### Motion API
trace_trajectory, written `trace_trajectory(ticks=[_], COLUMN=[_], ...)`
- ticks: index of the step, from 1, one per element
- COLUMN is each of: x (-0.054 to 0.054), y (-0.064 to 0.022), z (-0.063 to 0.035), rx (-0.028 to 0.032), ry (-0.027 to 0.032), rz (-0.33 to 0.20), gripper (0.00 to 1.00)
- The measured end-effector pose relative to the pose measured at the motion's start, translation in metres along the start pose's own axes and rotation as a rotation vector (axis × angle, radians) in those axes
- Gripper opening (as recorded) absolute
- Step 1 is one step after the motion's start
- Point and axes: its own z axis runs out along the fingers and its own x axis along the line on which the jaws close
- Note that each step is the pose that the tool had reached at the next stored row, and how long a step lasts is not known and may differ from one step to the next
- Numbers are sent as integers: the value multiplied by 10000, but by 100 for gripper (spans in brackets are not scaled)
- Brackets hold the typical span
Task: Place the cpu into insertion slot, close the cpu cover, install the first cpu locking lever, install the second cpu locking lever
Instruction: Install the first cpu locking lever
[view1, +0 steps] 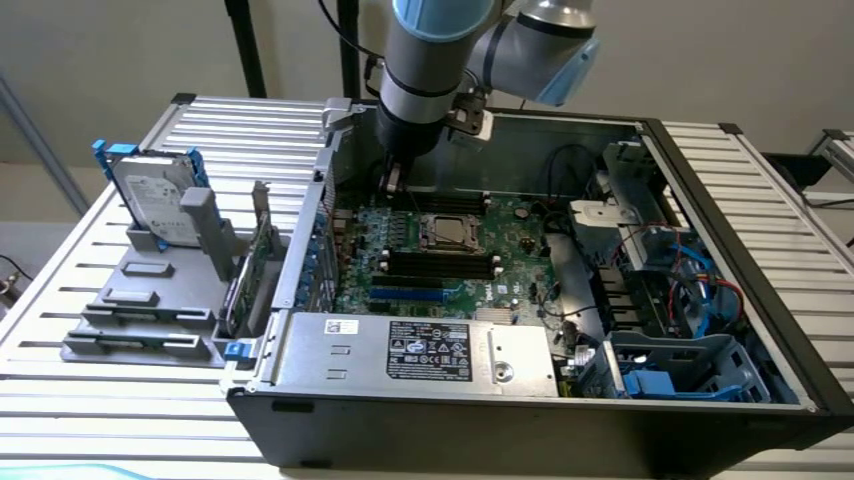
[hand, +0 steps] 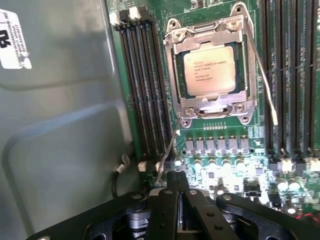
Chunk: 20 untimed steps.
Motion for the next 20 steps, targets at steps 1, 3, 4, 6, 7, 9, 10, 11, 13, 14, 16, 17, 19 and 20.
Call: trace_trajectory(ticks=[1, 3, 4, 6, 7, 9, 10, 11, 13, 14, 16, 17, 19, 20], x=[0, 0, 0, 0, -1, -1, 1, 5, 14, 18, 26, 29, 37, 42], y=[-4, -6, -7, -6, -6, -6, -3, 1, 12, 20, 42, 56, 99, 127], z=[-1, -2, -3, -4, -6, -10, -15, -24, -45, -54, -65, -68, -75, -79], rx=[-7, -54, -88, -152, -182, -230, -246, -259, -277, -284, -298, -302, -306, -307], ry=[95, 205, 234, 275, 294, 322, 331, 340, 346, 350, 359, 362, 363, 364], rz=[65, 246, 354, 550, 643, 789, 838, 873, 928, 950, 992, 1006, 1019, 1022], gripper=[11, 11, 11, 11, 11, 11, 11, 11, 11, 11, 11, 11, 11, 11])
